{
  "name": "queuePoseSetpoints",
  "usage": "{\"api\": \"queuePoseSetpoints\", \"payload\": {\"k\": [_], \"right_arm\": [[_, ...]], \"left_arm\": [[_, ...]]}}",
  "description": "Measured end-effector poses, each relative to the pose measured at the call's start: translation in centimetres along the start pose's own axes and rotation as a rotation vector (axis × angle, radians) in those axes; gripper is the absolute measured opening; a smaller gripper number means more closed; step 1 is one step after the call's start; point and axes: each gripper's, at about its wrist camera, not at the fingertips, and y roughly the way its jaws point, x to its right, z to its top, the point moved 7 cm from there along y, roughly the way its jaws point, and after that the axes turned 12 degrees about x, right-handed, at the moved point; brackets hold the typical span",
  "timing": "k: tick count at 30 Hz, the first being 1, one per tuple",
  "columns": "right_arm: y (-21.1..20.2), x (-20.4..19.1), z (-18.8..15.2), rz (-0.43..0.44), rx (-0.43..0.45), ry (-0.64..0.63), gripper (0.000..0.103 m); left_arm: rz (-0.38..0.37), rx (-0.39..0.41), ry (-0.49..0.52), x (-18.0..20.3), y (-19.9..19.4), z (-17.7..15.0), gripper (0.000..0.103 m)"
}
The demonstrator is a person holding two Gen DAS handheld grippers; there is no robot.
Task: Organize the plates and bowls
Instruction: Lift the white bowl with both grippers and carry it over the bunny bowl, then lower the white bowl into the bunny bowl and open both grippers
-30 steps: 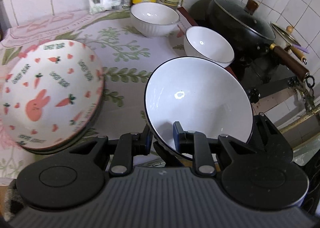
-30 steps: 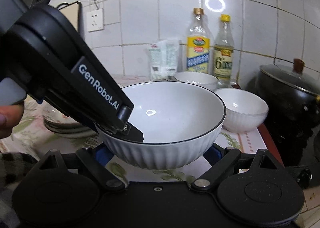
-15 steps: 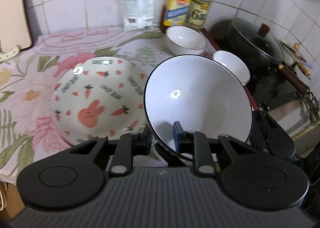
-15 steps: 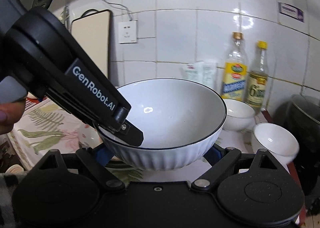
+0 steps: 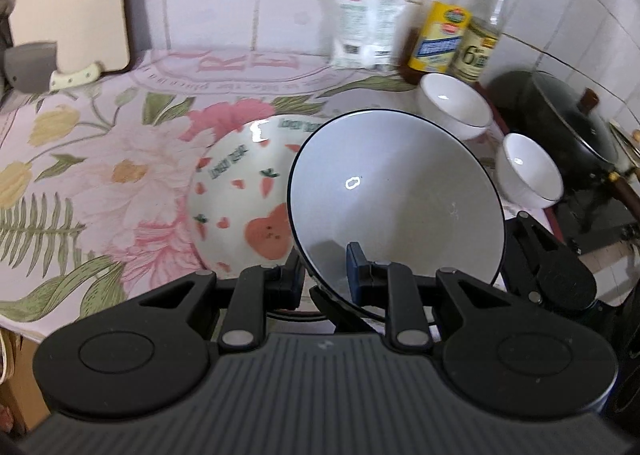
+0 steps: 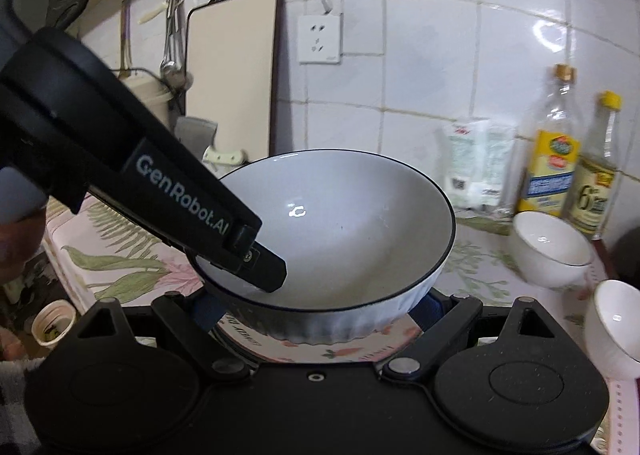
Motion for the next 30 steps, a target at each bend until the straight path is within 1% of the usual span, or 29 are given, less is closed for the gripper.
{"api": "queuePoseSetpoints", "payload": {"k": [5,10,19,25,30], "right_arm": [[2.0,-1.0,-0.8,0.032,-0.038,-0.023,0.094],[3.6,-1.2,-1.4,0.049,-0.063,-0.044,0.094],[5.8,-0.7,-3.0,0.074,-0.125,-0.047,0.094],[6.8,-0.3,-3.3,0.078,-0.142,-0.023,0.094],[7.4,0.1,-3.4,0.071,-0.143,-0.003,0.094]], "left_arm": [[0.015,-0.012,-0.053,-2.0,1.3,-0.4,0.020],[0.024,-0.010,-0.081,-2.9,2.6,-0.7,0.020],[0.045,-0.013,-0.094,-3.7,4.7,-1.8,0.020],[0.070,-0.019,-0.079,-3.6,5.6,-1.4,0.020],[0.080,-0.022,-0.086,-3.7,6.3,-1.1,0.020]]}}
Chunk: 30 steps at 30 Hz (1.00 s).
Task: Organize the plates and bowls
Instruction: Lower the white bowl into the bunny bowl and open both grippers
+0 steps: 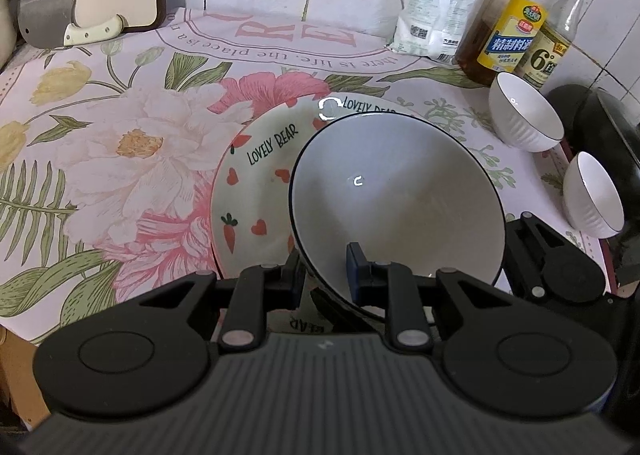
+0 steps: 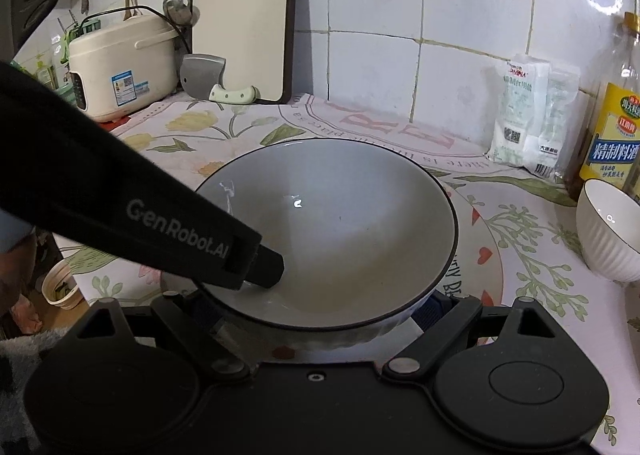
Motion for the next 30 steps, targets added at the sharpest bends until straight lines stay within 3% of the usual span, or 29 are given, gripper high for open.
{"api": "queuePoseSetpoints", "payload": {"k": [15,20,22,30], "right_arm": [[0.5,0.2,-0.1,-0.003,-0.018,0.001,0.094],[-1.5,0.0,-0.6,-0.032,0.005,-0.055,0.095],[-2.4,0.1,-0.7,-0.043,0.017,-0.050,0.095],[-7.2,1.5,-0.8,-0.104,0.085,-0.010,0.095]], "left_arm": [[0.038,-0.002,-0.024,-0.3,0.5,0.2,0.023],[0.034,-0.004,-0.037,-0.4,-0.7,0.7,0.027],[0.030,-0.001,-0.036,-0.4,-1.4,0.8,0.033],[-0.017,0.043,-0.003,1.1,-5.3,2.3,0.039]]}}
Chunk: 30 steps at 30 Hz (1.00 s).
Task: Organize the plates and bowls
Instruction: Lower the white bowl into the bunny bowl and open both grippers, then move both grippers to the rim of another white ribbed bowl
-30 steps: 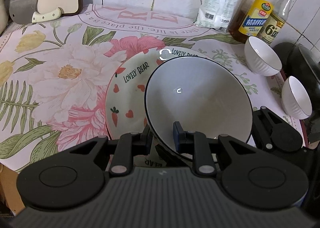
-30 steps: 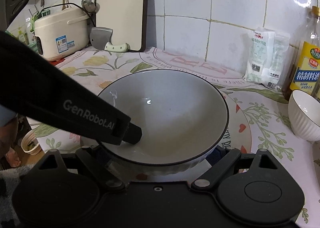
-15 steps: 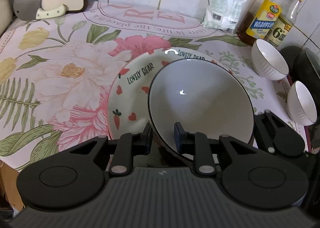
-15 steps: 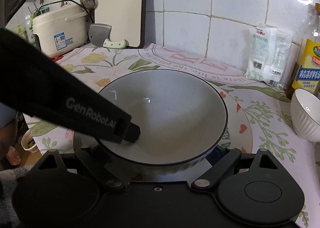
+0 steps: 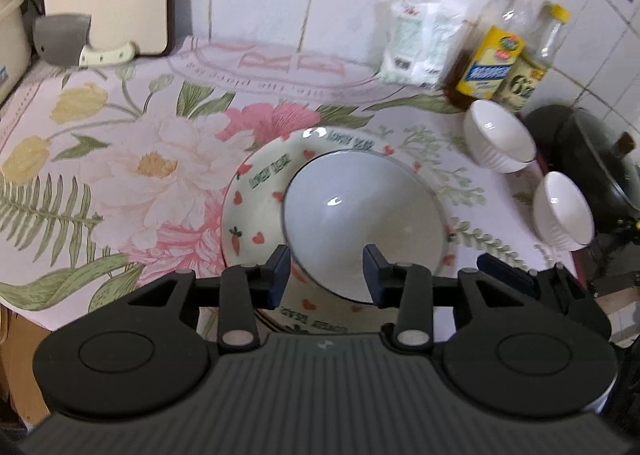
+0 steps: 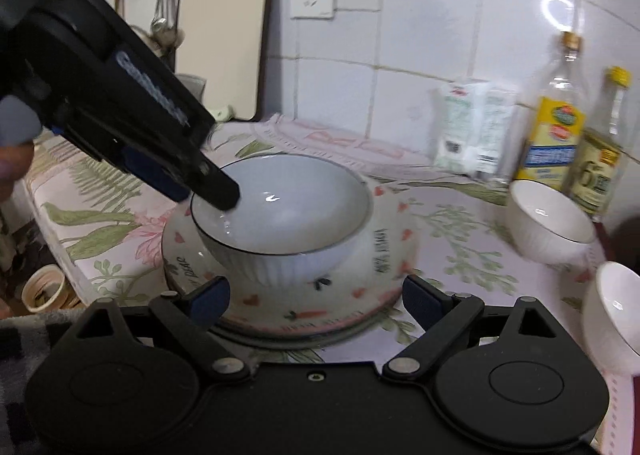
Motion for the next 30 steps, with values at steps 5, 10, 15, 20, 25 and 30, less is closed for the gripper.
{"api": "queuePoseSetpoints", "payload": {"k": [5,10,15,20,25,30], "right_arm": [[-3.1,1.8,0.5,-0.056,0.056,0.042,0.095],[-6.5,3.8,1.0,-0.108,0.103,0.090,0.095],[-9.7,6.5,1.0,-0.200,0.128,0.153,0.095],[-12.9,9.3,0.1,-0.293,0.161,0.252,0.095],[-14.4,11.5,-0.6,-0.362,0.177,0.299,0.095],[-15.1,14.1,-1.0,-0.372,0.208,0.393,0.093]], "left_arm": [[-0.046,0.027,0.040,2.4,-2.6,0.9,0.041],[-0.083,0.035,0.076,4.7,-4.8,1.1,0.045],[-0.127,0.042,0.109,7.2,-6.3,0.7,0.051],[-0.180,0.052,0.115,10.1,-6.6,-0.1,0.053],[-0.218,0.063,0.105,12.9,-6.3,-0.8,0.055],[-0.237,0.084,0.113,15.6,-5.2,-1.2,0.060]]}}
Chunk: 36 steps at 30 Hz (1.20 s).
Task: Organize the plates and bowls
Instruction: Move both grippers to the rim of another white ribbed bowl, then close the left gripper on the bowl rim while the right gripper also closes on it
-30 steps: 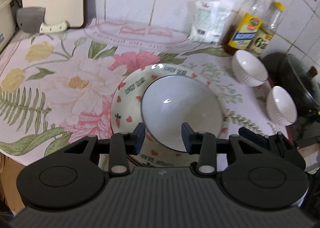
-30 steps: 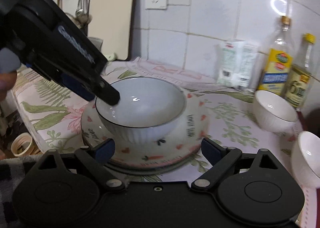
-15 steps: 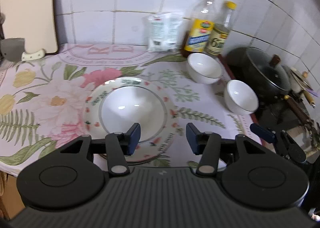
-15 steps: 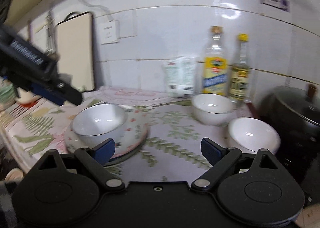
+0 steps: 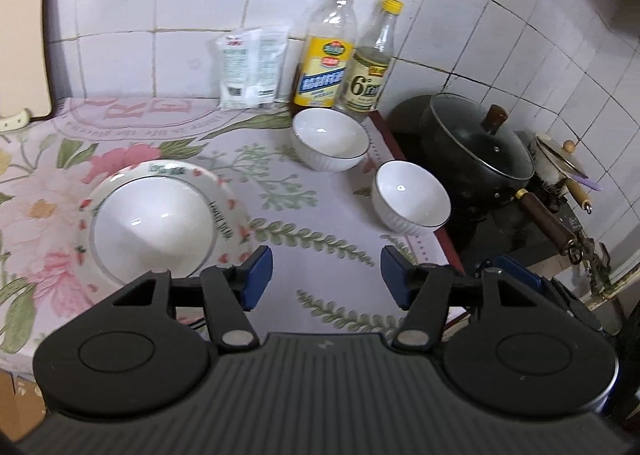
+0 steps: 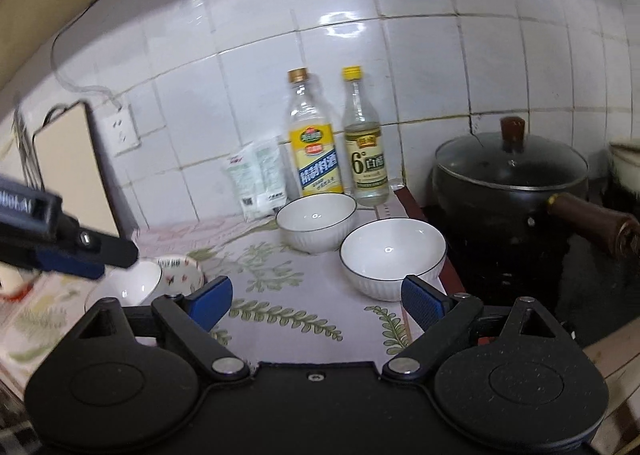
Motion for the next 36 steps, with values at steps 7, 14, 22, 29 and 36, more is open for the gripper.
{"api": "queuePoseSetpoints", "payload": {"k": [7,14,22,29,36], "right_arm": [[2.1,2.6,0.8,-0.023,0.018,0.039,0.087],[4.6,5.1,0.6,-0.052,-0.011,0.096,0.072],[8.7,8.4,-1.4,-0.131,-0.101,0.186,0.066],[11.1,9.7,-3.0,-0.157,-0.154,0.289,0.056],[12.3,11.1,-3.5,-0.197,-0.188,0.366,0.038]], "left_arm": [[-0.009,0.023,0.011,2.2,3.7,-0.1,0.063],[0.023,0.060,0.066,2.7,8.1,0.0,0.064],[0.016,0.002,-0.012,3.6,12.5,-0.2,0.064],[0.044,-0.032,-0.020,5.0,16.9,-0.8,0.064],[0.067,-0.055,-0.010,5.3,20.4,-1.5,0.062]]}}
